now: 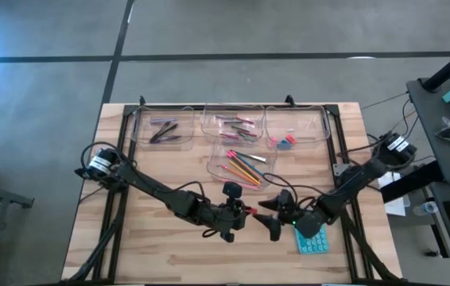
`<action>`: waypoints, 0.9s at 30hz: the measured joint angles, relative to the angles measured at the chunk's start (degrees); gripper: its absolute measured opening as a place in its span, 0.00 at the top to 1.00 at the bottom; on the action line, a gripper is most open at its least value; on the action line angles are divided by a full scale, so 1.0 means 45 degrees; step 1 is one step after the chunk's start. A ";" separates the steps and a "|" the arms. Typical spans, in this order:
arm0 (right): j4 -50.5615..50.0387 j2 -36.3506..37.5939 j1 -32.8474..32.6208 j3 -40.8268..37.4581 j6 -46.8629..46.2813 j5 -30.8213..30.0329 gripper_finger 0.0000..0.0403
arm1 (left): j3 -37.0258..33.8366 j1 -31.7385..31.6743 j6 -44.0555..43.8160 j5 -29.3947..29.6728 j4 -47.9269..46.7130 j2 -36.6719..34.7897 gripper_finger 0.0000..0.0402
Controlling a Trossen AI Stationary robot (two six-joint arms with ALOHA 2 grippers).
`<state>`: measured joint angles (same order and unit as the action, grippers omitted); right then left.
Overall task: Sort crayons/erasers/pens/pencils in bins
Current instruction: Put the orange eraser into the top right transparent bin
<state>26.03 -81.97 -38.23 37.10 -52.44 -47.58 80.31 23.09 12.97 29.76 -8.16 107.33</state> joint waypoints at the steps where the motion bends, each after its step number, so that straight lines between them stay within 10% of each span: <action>1: 0.0005 -0.0068 0.0082 0.0000 -0.0124 0.0045 0.34 | 0.0000 0.0000 0.0000 0.0005 -0.0004 0.0000 0.90; 27: 0.0488 -0.0132 0.0983 -0.0005 -0.0463 0.1348 0.46 | -0.0015 0.0005 -0.0017 0.0035 -0.0044 0.0017 0.90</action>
<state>28.23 -82.56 -33.80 37.08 -54.52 -41.52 80.25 23.11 12.90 29.92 -8.36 107.41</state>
